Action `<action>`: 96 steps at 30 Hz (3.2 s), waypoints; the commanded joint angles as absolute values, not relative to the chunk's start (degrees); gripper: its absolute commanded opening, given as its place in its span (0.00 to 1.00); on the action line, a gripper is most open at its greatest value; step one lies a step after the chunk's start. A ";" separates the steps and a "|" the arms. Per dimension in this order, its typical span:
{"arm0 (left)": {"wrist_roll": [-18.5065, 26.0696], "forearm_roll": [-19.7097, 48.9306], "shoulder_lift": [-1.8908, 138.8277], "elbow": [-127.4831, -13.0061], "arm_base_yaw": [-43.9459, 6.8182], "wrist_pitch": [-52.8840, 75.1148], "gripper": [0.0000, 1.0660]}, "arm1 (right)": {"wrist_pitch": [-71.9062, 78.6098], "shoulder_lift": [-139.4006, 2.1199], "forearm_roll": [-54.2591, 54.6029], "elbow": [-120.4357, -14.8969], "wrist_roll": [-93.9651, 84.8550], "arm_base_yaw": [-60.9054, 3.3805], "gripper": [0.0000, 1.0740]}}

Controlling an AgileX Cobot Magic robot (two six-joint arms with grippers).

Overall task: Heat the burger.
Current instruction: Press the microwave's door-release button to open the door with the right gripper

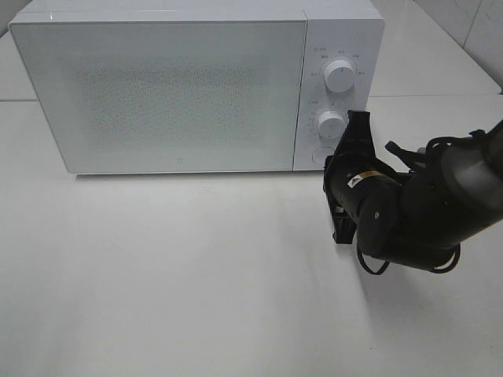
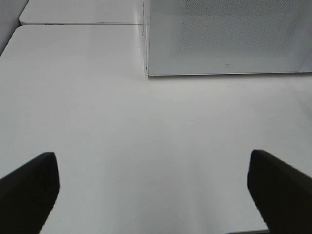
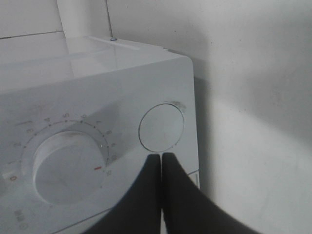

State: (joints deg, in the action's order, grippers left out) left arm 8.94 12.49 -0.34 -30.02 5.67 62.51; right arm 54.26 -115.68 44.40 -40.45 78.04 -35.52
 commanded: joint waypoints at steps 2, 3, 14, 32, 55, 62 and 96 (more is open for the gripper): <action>8.88 13.06 -1.20 -29.85 5.50 61.76 0.92 | 52.43 -118.03 42.34 -43.72 77.41 -33.35 0.00; 8.88 13.06 -1.20 -29.85 5.50 61.76 0.92 | 52.43 -118.37 42.28 -44.23 77.46 -33.17 0.00; 8.88 13.06 -1.20 -29.85 5.50 61.76 0.92 | 51.11 -121.93 42.69 -49.16 75.92 -31.40 0.00; 8.88 13.06 -1.20 -29.85 5.50 61.76 0.92 | 54.32 -124.22 45.03 -51.80 74.71 -31.40 0.00; 8.88 13.06 -1.20 -29.85 5.50 61.76 0.92 | 64.86 -126.80 44.35 -61.25 72.31 -29.45 0.00; 8.88 13.06 -1.20 -29.85 5.50 61.76 0.92 | 67.95 -128.06 43.89 -62.68 72.31 -28.88 0.00; 8.88 13.06 -1.20 -29.85 5.50 61.76 0.92 | 59.82 -123.13 43.09 -55.41 71.51 -31.63 0.00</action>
State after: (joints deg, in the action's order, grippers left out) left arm 8.94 12.72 -0.34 -30.02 5.67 62.51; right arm 53.00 -125.94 48.24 -54.37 71.91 -32.49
